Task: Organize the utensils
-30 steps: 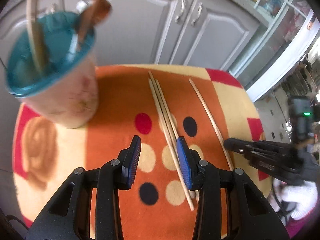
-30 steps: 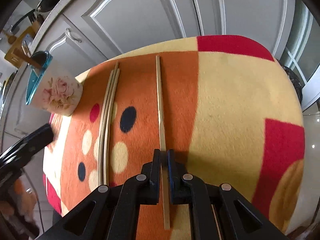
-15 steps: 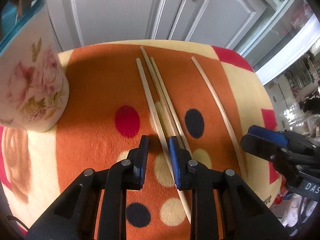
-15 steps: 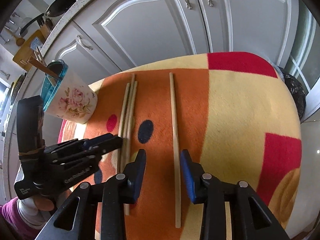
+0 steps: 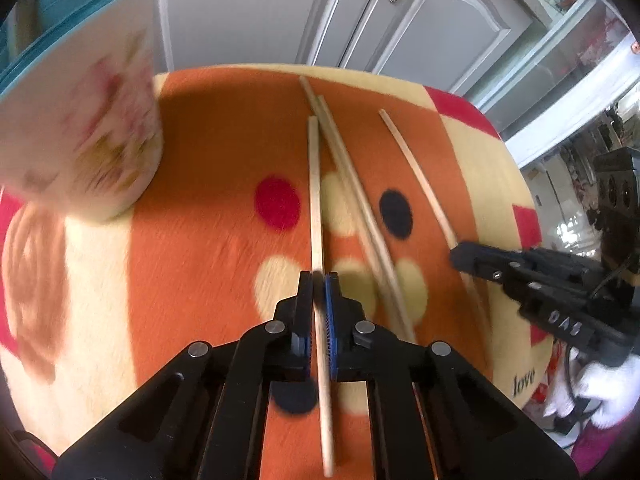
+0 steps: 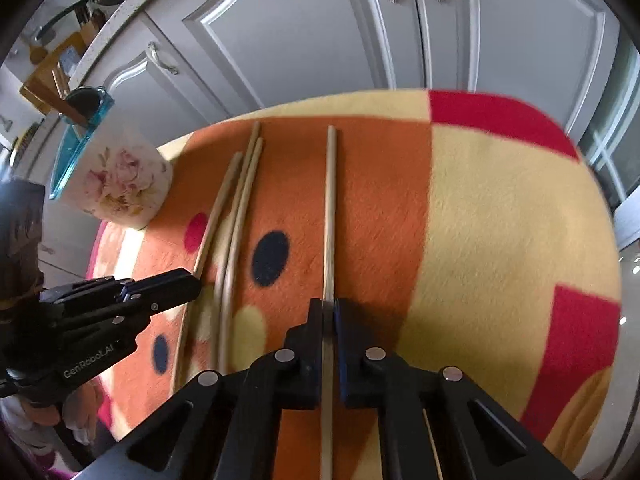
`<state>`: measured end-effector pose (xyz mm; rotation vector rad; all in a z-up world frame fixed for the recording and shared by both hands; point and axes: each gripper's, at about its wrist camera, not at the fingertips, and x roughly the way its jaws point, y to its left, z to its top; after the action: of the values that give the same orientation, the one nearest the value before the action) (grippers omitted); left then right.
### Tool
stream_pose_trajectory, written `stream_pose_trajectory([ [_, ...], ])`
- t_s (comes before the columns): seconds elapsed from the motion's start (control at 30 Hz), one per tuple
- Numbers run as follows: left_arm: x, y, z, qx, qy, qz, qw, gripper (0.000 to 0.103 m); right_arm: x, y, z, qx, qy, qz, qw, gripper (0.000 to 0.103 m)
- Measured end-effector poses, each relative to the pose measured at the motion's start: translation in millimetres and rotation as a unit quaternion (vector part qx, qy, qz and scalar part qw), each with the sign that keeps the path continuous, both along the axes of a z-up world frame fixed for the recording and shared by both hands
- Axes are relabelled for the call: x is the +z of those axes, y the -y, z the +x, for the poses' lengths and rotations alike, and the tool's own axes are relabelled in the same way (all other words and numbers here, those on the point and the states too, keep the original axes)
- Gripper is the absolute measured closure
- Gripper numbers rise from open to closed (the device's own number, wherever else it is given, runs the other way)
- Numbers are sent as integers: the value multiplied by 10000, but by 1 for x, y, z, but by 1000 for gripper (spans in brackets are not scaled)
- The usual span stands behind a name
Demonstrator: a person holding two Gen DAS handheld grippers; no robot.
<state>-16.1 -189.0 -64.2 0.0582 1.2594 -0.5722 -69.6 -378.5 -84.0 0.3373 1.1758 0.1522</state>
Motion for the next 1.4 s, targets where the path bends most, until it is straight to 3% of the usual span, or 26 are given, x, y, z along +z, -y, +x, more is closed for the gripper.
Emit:
stream_pose_trajectory([
  [0.13,-2,-23,-23,-135,-85,114,9998,99,7,-6,-26,238,-64,118,9996,98],
  [0.3,-3,-44,-42,-210,-227,217,9993,99,1,-15,-62,464,-450,185,9977,97],
  [0.4,-2,-44,-38,-198,-235,282,9991,98,0,-19,-63,493,-429,-101,9978,79],
  [0.6,4,-27,-11,-98,134,414,9990,93,13,-21,-19,314,-46,-233,9992,79],
  [0.77,1,-4,10,-187,329,638,9972,84,2,-35,18,511,-136,-414,9977,79],
  [0.93,-3,8,18,-322,521,816,9948,88,1,-44,35,729,-32,-790,9942,96],
  [0.97,-3,8,18,-379,525,761,9950,99,1,-46,37,752,-37,-793,9940,97],
  [1.1,9,-11,19,-291,420,383,9980,99,13,-41,31,776,70,-619,9950,98],
  [1.4,88,-66,-8,-90,974,-325,9947,99,81,-31,-11,718,770,36,9944,98],
])
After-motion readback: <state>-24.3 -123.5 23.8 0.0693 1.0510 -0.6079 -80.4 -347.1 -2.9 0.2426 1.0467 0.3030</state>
